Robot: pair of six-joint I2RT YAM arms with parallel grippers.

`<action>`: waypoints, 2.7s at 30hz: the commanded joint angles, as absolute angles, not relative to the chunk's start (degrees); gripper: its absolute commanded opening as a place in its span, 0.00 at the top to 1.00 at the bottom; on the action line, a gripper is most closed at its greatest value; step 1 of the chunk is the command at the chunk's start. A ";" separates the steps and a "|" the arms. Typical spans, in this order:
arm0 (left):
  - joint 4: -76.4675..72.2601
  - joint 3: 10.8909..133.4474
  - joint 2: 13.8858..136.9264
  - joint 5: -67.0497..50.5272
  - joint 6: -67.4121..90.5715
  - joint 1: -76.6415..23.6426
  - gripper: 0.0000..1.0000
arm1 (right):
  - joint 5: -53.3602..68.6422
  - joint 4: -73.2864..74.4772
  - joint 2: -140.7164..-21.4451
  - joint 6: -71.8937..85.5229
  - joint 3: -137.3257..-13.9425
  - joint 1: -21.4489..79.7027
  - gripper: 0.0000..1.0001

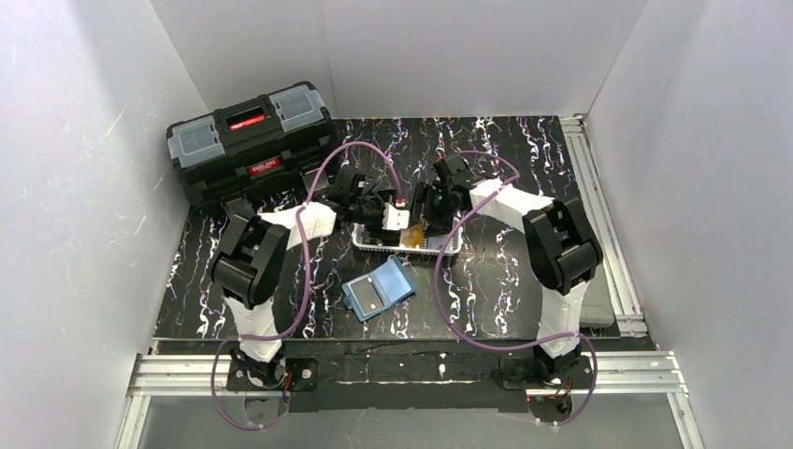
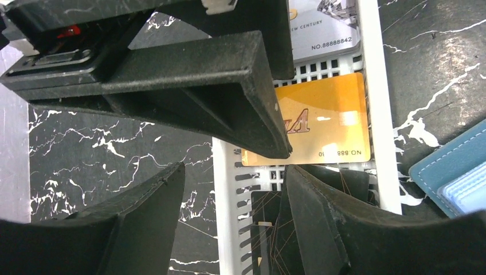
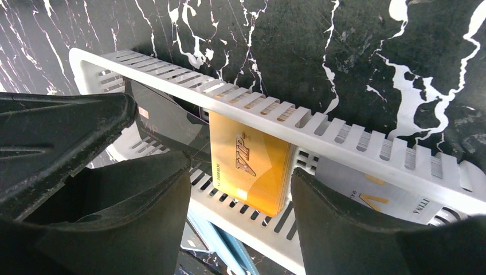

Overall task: Put the credit cards into the card holder
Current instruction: Pick up the credit card from the storage box.

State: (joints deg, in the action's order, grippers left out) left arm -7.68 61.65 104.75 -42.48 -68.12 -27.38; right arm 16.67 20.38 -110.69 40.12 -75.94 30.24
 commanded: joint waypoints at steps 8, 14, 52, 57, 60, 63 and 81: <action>-8.32 60.74 106.04 -44.36 -70.38 -28.04 0.33 | 17.30 18.05 -110.01 41.10 -74.20 30.06 0.30; -9.06 59.88 106.70 -44.38 -71.81 -28.28 0.31 | 17.85 17.58 -110.60 41.85 -73.92 29.97 0.31; -7.67 62.32 105.85 -43.69 -69.78 -28.13 0.32 | 21.36 15.07 -112.57 43.28 -73.98 29.88 0.37; -6.72 63.13 105.85 -44.15 -69.61 -28.13 0.32 | 21.36 14.42 -112.07 43.24 -72.65 29.88 0.37; -5.66 63.85 105.58 -43.95 -69.54 -28.13 0.32 | 21.38 14.19 -112.20 43.32 -72.38 29.93 0.37; -4.24 64.00 104.77 -44.39 -70.14 -28.13 0.32 | 21.29 14.19 -112.24 43.31 -72.42 29.80 0.37; -2.86 65.01 104.85 -45.63 -72.36 -28.13 0.32 | 20.76 14.84 -112.31 43.38 -71.98 29.20 0.36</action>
State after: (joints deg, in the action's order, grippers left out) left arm -4.01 62.74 107.07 -42.89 -71.85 -28.16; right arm 21.28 15.00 -111.50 43.44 -72.82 29.36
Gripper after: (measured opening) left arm 0.676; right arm 0.639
